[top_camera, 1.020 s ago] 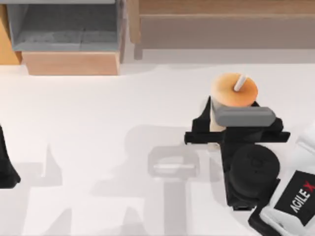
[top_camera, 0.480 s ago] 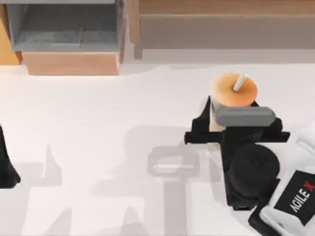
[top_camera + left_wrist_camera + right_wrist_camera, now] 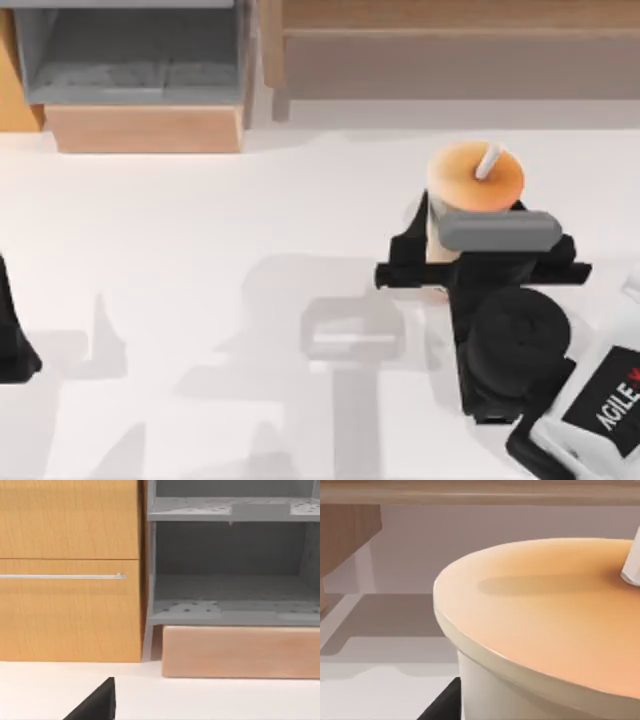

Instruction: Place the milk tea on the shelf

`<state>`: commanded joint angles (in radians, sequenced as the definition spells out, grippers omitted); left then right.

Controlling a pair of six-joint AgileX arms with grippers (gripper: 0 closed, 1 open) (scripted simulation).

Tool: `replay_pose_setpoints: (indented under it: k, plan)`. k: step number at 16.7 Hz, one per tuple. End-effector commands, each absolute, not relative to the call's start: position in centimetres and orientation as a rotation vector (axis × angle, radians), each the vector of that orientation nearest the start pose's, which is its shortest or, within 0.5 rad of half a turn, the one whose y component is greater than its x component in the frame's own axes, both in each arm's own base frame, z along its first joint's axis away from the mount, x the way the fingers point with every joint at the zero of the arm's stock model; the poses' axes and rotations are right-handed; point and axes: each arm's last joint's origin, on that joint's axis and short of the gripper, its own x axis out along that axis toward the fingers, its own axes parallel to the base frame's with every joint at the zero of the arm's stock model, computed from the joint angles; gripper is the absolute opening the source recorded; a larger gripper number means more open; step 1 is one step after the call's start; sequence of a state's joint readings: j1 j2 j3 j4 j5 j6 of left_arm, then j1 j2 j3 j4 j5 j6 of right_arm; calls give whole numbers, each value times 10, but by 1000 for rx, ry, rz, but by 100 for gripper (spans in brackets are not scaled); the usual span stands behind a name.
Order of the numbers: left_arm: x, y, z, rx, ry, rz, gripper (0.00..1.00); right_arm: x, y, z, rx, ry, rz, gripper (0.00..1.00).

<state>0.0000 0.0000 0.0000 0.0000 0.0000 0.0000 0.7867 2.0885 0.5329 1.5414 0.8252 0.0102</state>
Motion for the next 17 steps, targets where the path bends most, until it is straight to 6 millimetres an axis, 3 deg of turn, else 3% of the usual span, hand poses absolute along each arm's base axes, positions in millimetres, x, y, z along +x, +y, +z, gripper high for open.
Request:
replay_pose_setpoints:
  k: [6,8,17]
  plan:
    - [106,-1,160,0,0,0,100,233,204,86,-7,-1,-14,0]
    - [106,-1,160,0,0,0,100,238,208,97,32,-37,-15,0]
    - [106,-1,160,0,0,0,100,289,236,150,91,-85,-22,0]
